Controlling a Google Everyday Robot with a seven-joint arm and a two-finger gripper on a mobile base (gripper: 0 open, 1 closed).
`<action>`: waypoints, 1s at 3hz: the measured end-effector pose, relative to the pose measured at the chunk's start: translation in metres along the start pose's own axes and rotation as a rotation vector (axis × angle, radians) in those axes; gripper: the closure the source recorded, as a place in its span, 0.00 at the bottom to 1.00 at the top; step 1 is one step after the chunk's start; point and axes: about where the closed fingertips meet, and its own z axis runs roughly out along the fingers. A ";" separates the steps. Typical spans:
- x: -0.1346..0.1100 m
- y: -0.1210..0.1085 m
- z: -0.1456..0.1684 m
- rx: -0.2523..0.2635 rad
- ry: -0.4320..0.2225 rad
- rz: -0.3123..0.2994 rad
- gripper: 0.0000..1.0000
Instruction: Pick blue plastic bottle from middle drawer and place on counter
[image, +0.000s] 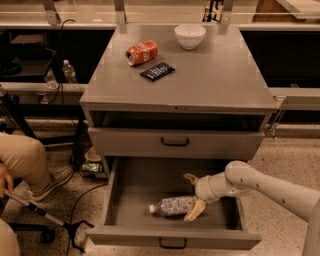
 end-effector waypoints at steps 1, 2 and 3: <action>0.015 0.001 0.008 -0.003 0.015 -0.021 0.00; 0.020 0.003 0.015 -0.015 0.029 -0.050 0.00; 0.016 0.008 0.023 -0.041 0.072 -0.099 0.00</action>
Offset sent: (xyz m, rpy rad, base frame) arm -0.0013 -0.0053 -0.0319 -0.0576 -0.0420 0.0702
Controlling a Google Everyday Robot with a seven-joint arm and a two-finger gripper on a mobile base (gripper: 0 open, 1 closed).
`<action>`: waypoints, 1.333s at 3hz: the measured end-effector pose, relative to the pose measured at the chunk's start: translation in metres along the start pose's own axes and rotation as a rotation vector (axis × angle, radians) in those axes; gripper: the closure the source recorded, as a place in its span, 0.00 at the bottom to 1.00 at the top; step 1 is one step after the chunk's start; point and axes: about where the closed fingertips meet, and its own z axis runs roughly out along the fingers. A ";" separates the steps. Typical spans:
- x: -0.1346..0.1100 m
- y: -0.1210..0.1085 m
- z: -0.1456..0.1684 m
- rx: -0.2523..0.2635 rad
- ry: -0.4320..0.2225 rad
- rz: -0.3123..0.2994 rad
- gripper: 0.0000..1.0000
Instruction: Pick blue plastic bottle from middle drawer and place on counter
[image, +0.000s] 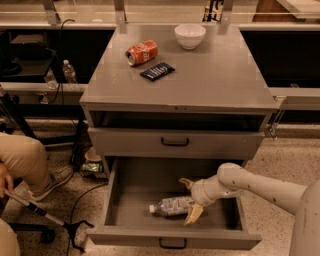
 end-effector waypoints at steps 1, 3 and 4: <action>-0.006 0.007 0.006 -0.030 0.046 -0.046 0.00; -0.017 0.015 0.023 -0.091 0.076 -0.086 0.35; -0.021 0.017 0.028 -0.104 0.075 -0.090 0.57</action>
Offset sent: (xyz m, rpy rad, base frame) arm -0.0159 0.0313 -0.0038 -0.1240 -0.0033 0.1348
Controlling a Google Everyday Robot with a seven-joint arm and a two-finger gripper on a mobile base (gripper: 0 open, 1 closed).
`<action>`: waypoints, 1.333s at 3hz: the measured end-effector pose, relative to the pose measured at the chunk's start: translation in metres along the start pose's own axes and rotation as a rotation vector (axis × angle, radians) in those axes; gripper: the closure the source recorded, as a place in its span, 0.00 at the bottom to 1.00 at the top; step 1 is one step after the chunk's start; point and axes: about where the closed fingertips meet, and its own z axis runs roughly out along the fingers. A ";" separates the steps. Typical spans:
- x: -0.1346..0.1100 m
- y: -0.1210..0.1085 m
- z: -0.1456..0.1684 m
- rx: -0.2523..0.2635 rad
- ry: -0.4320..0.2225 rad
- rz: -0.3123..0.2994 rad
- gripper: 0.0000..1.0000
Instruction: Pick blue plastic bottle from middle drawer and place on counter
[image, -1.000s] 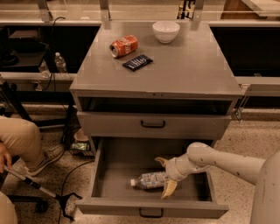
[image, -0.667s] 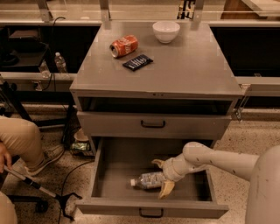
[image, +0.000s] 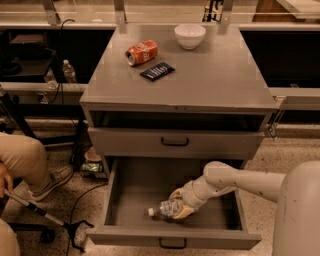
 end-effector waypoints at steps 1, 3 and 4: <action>-0.003 0.001 -0.007 0.014 -0.015 0.005 0.80; -0.023 0.018 -0.081 0.158 -0.081 0.030 1.00; -0.041 0.025 -0.144 0.255 -0.043 0.032 1.00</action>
Offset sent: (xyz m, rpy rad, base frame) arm -0.0090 -0.0338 0.0661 0.0833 -0.0976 -0.1064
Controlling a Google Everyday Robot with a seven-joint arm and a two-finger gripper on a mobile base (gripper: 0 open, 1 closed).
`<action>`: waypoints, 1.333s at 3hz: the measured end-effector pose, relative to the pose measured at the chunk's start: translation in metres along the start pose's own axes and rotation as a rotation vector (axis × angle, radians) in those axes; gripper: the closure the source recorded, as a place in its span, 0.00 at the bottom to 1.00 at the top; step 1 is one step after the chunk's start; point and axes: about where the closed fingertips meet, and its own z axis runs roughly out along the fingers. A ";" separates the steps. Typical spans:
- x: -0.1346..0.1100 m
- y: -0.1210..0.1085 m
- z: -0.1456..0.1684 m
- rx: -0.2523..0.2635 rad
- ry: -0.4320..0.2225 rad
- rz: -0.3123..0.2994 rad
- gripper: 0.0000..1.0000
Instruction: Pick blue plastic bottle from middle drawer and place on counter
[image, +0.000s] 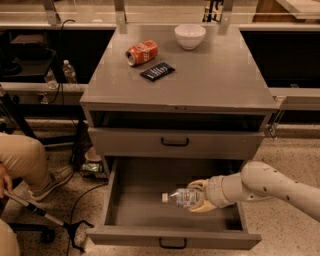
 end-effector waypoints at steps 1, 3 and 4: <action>0.000 0.000 0.000 0.000 0.000 0.000 1.00; -0.019 -0.035 -0.108 0.130 0.059 0.029 1.00; -0.019 -0.035 -0.108 0.130 0.059 0.029 1.00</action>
Offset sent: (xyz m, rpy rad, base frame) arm -0.0056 -0.0398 0.0705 -0.0158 -0.0994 -0.0456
